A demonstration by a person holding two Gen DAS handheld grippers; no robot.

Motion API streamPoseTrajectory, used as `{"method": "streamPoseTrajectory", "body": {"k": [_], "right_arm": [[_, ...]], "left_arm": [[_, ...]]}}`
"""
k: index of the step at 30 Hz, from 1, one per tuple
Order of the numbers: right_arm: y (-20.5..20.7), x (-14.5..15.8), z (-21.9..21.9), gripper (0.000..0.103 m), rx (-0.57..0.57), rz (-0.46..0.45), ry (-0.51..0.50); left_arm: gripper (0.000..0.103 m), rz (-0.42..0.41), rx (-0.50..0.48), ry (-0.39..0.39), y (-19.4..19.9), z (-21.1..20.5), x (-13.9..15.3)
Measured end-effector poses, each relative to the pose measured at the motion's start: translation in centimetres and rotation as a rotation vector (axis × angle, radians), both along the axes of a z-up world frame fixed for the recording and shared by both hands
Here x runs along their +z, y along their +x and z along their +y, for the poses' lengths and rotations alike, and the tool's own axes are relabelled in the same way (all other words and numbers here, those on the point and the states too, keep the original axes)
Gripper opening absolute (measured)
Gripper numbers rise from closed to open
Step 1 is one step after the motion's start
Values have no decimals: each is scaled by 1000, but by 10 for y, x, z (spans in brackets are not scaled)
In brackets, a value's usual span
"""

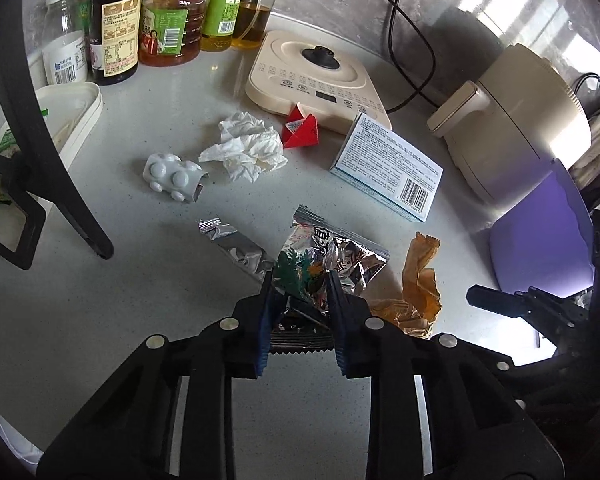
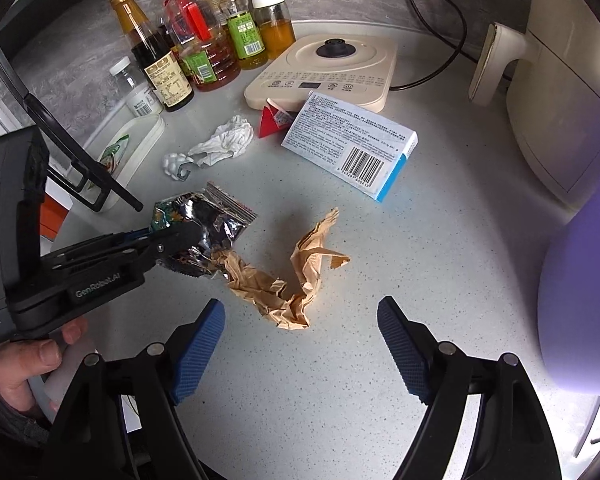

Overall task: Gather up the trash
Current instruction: 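Grasp the colorful snack wrapper with the left tool while the right tool grasps crumpled brown paper, then carry both held items over the purple bucket and open both tools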

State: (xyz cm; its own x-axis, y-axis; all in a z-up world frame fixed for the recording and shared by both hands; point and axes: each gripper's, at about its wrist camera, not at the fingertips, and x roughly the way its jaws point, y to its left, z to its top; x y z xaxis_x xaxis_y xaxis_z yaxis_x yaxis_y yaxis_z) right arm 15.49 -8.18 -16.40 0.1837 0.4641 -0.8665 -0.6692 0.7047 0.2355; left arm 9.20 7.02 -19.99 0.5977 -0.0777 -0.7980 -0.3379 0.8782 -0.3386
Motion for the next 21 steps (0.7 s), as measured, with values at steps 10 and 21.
{"method": "streamPoseTrajectory", "body": {"k": [10,21], "right_arm": [[5,-29,36,28,77,35,-73],[18,14,3,23,46,-17,5]], "left_arm": [[25,-4,25,28,-9,9,7],[25,-98,1,46,14,-21,40]]}}
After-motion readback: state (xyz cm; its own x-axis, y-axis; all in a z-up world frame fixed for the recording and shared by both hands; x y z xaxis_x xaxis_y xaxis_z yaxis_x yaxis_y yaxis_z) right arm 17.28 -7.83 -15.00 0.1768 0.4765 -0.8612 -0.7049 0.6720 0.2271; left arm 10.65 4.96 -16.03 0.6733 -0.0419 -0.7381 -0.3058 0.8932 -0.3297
